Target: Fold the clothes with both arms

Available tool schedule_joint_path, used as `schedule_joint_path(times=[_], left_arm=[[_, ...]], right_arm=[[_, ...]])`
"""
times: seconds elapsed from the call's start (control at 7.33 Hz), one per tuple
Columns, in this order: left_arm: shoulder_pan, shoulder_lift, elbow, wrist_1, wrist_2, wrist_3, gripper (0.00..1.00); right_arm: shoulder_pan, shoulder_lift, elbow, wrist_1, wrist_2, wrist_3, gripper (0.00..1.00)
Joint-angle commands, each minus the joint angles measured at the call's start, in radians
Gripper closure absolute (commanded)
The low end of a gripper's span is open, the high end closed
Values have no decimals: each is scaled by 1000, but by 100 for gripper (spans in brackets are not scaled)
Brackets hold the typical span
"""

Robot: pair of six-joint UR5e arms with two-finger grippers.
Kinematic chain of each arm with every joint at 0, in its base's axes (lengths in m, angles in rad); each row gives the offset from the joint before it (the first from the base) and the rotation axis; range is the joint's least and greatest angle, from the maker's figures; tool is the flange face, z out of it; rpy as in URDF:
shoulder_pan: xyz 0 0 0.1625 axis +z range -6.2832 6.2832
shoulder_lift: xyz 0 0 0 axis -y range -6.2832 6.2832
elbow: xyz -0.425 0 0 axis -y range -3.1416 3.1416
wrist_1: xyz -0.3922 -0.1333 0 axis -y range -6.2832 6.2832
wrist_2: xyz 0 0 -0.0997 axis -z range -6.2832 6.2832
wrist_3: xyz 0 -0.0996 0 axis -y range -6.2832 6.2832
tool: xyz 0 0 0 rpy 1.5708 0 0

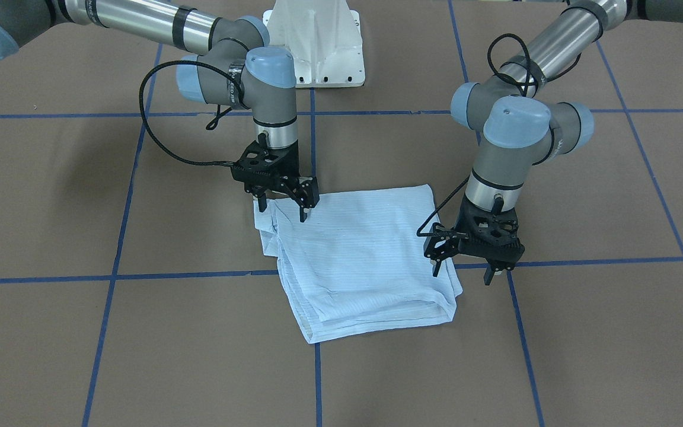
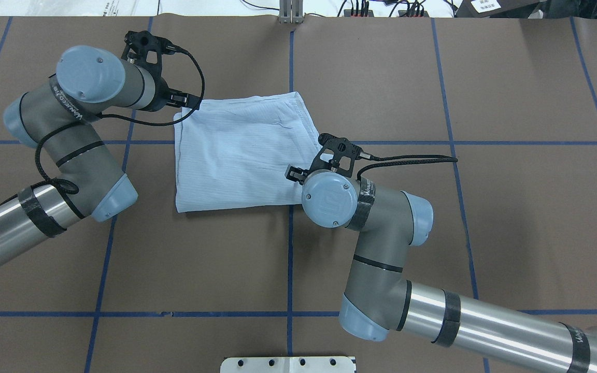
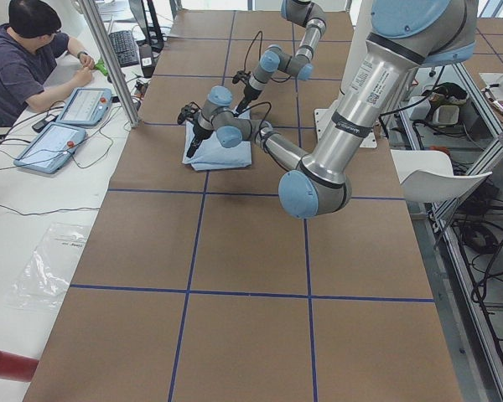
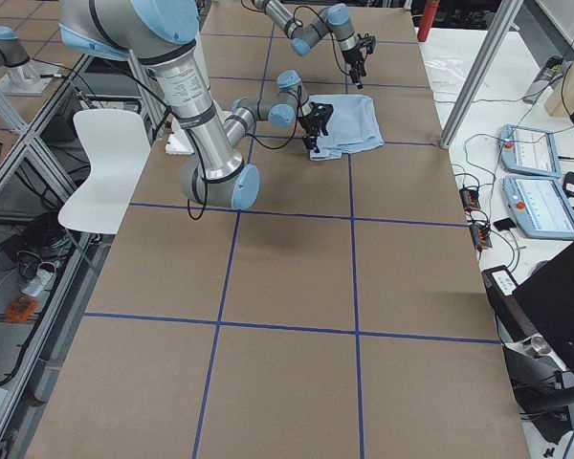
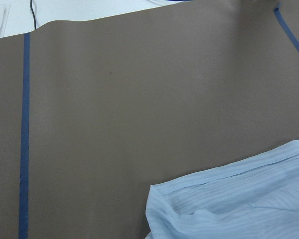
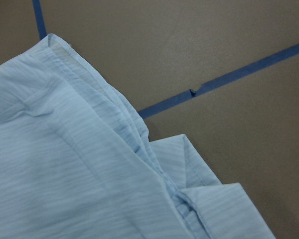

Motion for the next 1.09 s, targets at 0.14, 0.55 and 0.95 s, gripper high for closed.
schedule_joint_path(times=[0.14,0.55,0.95], left_arm=[[0,4,-5,0,0,0,0],[-5,53,-77,9,-67,2,0],[-99,179,-259,108,-128,213,0]], right_arm=[[2,9,18,-5,3,-12,0],[155,2,99,-123,192,-197,0],[414,-108,214,-276,441,-655,0]])
